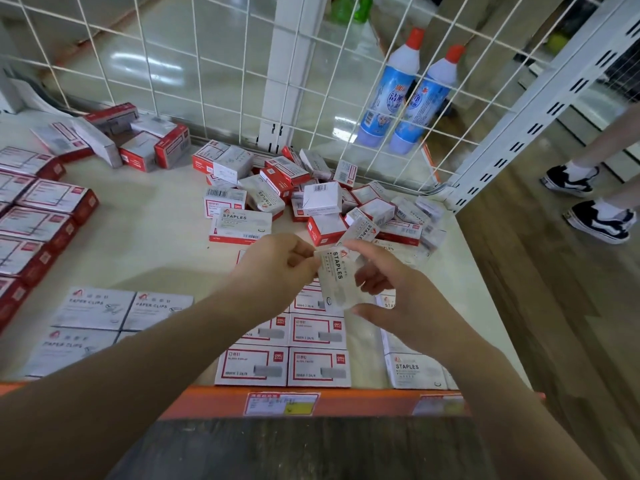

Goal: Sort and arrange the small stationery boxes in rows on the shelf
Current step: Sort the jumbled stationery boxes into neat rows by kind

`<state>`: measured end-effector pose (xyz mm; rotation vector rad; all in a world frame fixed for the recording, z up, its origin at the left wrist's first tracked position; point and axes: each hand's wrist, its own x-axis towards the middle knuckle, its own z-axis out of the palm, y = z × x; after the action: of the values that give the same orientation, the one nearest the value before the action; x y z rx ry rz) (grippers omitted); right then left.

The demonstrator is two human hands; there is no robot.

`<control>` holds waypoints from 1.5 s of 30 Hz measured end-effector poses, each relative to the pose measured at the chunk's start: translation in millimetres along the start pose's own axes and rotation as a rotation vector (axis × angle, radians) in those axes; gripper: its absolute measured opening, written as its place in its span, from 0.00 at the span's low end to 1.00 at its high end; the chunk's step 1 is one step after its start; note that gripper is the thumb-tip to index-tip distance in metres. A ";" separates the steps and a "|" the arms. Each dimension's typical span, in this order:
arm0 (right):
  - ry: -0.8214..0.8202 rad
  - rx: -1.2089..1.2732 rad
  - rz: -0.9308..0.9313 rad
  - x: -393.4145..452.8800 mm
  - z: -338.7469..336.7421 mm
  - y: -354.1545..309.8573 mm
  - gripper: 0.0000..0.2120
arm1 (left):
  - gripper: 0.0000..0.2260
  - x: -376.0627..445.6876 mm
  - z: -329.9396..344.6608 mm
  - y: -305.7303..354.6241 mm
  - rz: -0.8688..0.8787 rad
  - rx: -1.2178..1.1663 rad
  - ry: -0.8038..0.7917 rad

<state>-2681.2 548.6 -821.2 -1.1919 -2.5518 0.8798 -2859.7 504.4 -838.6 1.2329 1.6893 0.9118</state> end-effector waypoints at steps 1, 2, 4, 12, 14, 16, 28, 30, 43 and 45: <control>0.002 0.022 0.021 -0.7 2.5 0.3 0.40 | 0.06 -0.4 0.0 -0.1 -0.006 -0.015 0.017; -0.002 0.035 0.051 -1.8 6.0 0.7 0.40 | 0.06 -0.3 0.4 -0.5 -0.011 -0.025 0.040; -0.003 0.052 0.131 -3.9 14.8 -0.1 0.39 | 0.07 0.0 0.6 -1.2 -0.016 -0.036 0.098; 0.198 0.160 0.225 -1.3 41.9 -5.2 0.26 | 0.09 -5.7 4.8 -6.0 -0.060 -0.109 0.160; 0.212 0.161 0.210 -1.6 42.1 -5.1 0.24 | 0.08 -7.5 4.4 -8.6 -0.062 -0.061 0.154; 0.218 0.140 0.173 -2.3 40.5 -4.5 0.23 | 0.07 -8.9 4.0 -11.0 -0.062 -0.001 0.145; 0.207 0.091 0.007 0.3 15.9 0.4 0.28 | 0.11 -20.9 -1.0 -20.0 0.025 0.248 0.024; 0.203 0.087 -0.008 0.6 12.5 1.5 0.30 | 0.12 -22.6 -0.4 -18.7 0.025 0.268 0.019; 0.166 0.102 0.019 1.2 4.2 11.6 0.26 | 0.13 -26.8 9.8 -14.2 0.029 0.265 0.022; 0.166 0.110 0.016 0.1 2.9 12.6 0.27 | 0.14 -26.3 10.7 -12.9 0.031 0.279 0.018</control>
<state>-2674.4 553.7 -831.0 -1.2003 -2.3360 0.8734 -2850.1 476.7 -848.9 1.4406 1.8620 0.7230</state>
